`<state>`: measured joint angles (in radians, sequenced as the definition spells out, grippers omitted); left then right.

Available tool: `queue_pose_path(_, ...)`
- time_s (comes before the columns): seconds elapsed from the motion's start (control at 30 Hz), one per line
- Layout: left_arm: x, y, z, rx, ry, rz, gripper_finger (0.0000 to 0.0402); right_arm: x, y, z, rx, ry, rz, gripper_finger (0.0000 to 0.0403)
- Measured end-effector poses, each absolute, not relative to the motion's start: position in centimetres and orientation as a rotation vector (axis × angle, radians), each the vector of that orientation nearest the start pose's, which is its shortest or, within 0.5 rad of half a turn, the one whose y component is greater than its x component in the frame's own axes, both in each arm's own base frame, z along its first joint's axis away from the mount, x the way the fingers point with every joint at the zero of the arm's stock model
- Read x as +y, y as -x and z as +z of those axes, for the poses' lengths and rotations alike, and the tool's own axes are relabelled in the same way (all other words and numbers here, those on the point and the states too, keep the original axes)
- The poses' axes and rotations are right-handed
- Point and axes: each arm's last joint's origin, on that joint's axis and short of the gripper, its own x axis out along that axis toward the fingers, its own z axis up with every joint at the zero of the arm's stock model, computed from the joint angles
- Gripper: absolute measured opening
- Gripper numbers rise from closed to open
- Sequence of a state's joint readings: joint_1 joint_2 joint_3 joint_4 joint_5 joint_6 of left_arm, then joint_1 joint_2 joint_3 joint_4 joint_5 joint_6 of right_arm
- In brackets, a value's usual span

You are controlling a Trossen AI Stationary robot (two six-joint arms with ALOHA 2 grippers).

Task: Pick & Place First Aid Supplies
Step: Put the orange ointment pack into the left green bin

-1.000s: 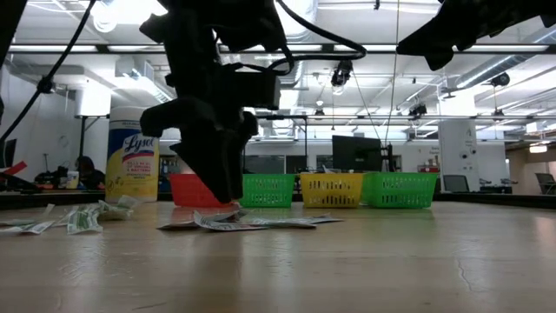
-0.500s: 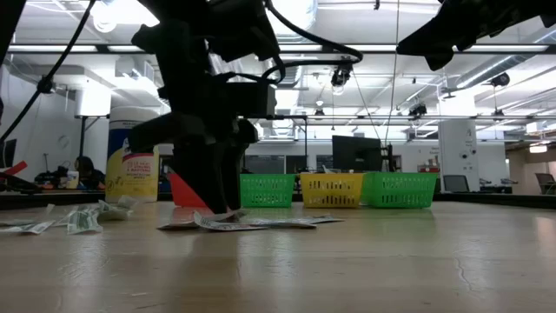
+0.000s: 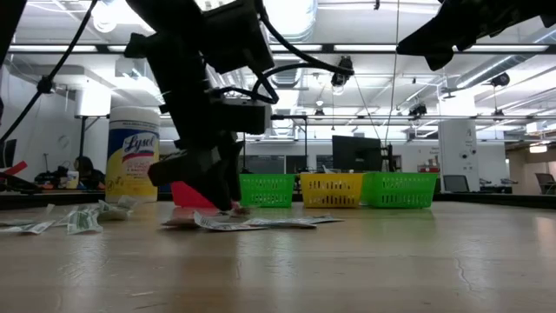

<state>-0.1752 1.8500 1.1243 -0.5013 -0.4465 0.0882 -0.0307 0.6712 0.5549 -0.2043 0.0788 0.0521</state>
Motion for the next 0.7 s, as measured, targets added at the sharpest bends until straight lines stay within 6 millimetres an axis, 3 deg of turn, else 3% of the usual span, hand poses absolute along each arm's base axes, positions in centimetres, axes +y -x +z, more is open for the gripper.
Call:
queue_pose_path(0.4, -4.5, -34.0, 14.5, 1.183, -0.394, 0.204, 0.0154, -0.7, -15.5, 26.8, 0.318, -0.044, -0.117, 0.0052)
queue_pose_path(0.7, -4.4, -34.8, 15.7, 1.129, -0.362, 0.3, 0.0149, -0.7, -15.5, 26.8, 0.318, -0.044, -0.117, 0.0052)
